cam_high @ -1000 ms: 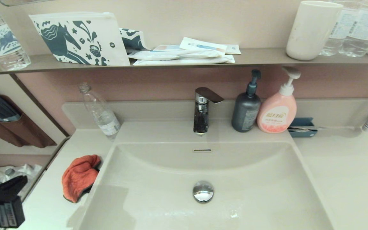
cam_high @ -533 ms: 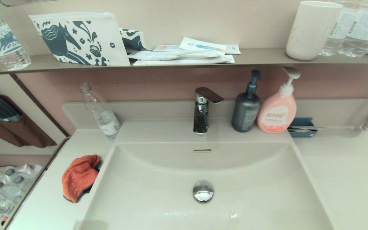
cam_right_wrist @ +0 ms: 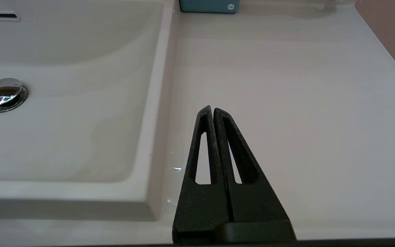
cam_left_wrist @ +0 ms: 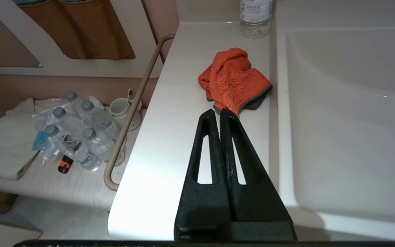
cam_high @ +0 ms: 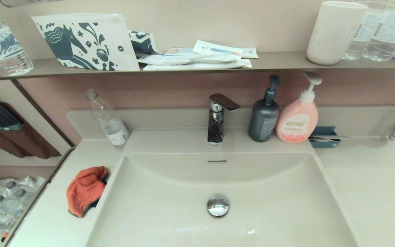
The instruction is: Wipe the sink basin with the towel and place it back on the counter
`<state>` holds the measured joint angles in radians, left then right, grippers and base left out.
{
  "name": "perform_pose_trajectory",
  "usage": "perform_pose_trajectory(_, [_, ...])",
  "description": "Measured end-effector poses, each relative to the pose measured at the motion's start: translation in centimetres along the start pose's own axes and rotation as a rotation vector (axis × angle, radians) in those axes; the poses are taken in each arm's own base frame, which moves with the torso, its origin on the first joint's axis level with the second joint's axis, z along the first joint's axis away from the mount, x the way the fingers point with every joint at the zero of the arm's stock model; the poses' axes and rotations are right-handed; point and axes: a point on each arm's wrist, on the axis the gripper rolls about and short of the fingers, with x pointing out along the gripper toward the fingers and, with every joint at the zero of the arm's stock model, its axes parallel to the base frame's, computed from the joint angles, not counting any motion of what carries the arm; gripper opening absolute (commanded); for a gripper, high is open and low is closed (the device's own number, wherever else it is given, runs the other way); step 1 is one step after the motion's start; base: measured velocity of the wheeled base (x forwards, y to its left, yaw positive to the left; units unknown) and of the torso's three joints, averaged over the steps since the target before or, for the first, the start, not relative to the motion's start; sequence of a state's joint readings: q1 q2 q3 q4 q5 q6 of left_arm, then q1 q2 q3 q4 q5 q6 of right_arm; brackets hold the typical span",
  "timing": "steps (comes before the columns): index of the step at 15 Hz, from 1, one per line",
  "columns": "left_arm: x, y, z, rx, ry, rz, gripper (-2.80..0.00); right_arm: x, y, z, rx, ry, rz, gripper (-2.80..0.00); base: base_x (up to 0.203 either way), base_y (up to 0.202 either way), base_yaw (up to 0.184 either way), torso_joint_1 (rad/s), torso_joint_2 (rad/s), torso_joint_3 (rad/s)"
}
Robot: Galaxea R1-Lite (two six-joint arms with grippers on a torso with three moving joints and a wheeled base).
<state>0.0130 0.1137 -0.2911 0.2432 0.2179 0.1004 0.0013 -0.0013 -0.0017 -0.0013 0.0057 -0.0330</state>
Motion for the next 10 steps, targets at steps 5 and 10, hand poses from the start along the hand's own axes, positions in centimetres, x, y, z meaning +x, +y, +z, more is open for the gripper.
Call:
perform_pose_trajectory(5, [-1.1,0.1,-1.1,-0.032,-0.05,-0.013,-2.8,0.0,0.0,0.0,0.001,0.0,0.0,-2.8,0.0,0.0,0.0,0.0,0.0,0.0])
perform_pose_trajectory(10, [-0.4,-0.2,-2.2,-0.073,-0.067,-0.021,-2.8,0.0,0.0,0.0,0.001,0.0,0.0,-2.8,0.0,0.0,0.0,0.0,0.0,0.0])
